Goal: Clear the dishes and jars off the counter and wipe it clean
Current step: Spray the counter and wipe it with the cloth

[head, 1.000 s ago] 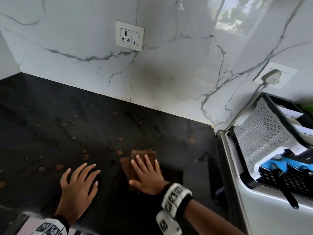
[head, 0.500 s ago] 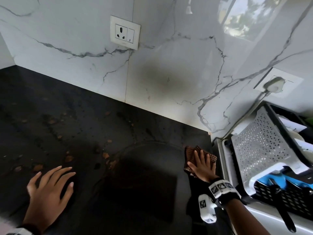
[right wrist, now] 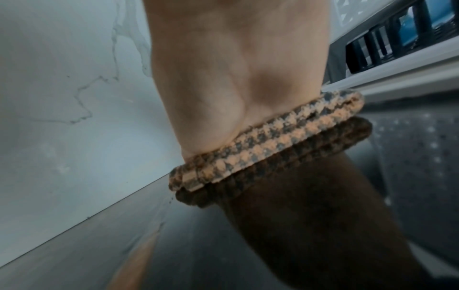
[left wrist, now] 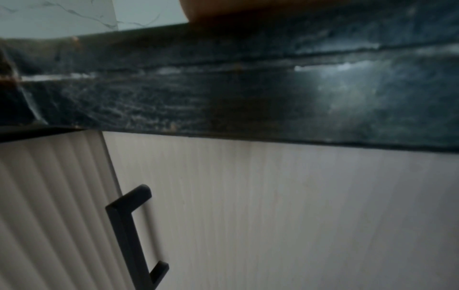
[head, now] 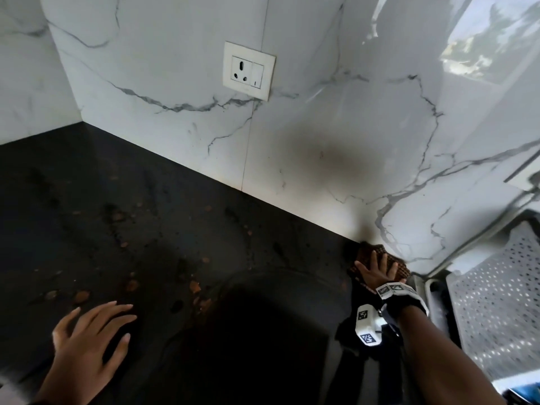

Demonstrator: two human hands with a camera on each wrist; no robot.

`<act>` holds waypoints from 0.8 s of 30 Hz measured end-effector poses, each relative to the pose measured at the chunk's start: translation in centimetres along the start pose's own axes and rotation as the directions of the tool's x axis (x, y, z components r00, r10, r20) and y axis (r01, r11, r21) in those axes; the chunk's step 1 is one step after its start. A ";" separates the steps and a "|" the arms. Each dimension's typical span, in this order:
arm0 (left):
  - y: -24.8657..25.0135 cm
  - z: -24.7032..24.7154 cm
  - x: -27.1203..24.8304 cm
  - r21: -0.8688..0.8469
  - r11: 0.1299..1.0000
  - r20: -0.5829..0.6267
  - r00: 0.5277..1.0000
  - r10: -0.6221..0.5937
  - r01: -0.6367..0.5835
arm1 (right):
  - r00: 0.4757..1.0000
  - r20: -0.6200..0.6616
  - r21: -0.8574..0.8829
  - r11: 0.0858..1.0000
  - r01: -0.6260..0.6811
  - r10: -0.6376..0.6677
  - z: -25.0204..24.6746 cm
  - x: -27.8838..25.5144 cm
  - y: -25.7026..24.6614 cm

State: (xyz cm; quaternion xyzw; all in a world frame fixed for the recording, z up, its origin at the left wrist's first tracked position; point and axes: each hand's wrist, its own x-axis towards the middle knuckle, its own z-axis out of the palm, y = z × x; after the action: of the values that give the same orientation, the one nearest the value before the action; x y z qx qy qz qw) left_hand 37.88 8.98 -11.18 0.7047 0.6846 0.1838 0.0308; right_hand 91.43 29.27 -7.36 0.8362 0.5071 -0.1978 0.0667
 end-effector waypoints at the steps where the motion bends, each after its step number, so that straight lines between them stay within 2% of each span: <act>1: 0.2 -0.2 0.1 -0.017 1.000 -0.012 1.000 -0.002 0.002 | 1.000 -0.004 0.005 1.000 -0.007 0.007 -0.1 0.4 -0.1; 5: 1.4 -1.0 0.3 -0.053 0.998 -0.040 0.999 0.028 -0.031 | 0.997 -0.028 0.084 0.994 -0.071 0.074 -0.4 -0.6 -1.5; 14: 1.6 -0.7 -0.1 -0.066 0.996 -0.137 0.989 0.055 -0.064 | 1.000 -0.003 0.097 0.995 0.000 0.000 0.2 -2.1 -10.0; 18: 1.8 -1.1 -0.1 -0.048 0.997 -0.120 0.991 0.059 -0.065 | 0.999 0.007 0.080 0.996 0.034 -0.035 0.7 -2.8 -13.4; 21: 1.4 -0.8 -0.3 -0.039 0.998 -0.117 0.992 0.041 -0.046 | 0.992 0.036 0.052 0.992 0.117 -0.119 1.2 -3.0 -16.2; 24: 1.3 -0.7 -0.2 -0.010 0.999 -0.131 0.990 0.045 -0.047 | 0.960 0.086 -0.015 0.963 0.269 -0.267 1.6 -4.4 -19.7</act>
State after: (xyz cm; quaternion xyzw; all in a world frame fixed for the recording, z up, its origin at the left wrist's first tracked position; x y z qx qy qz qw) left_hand 38.87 8.56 -10.20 0.7065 0.6675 0.2348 -0.0138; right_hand 71.98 34.57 -5.31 0.7499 0.6151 -0.2330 0.0713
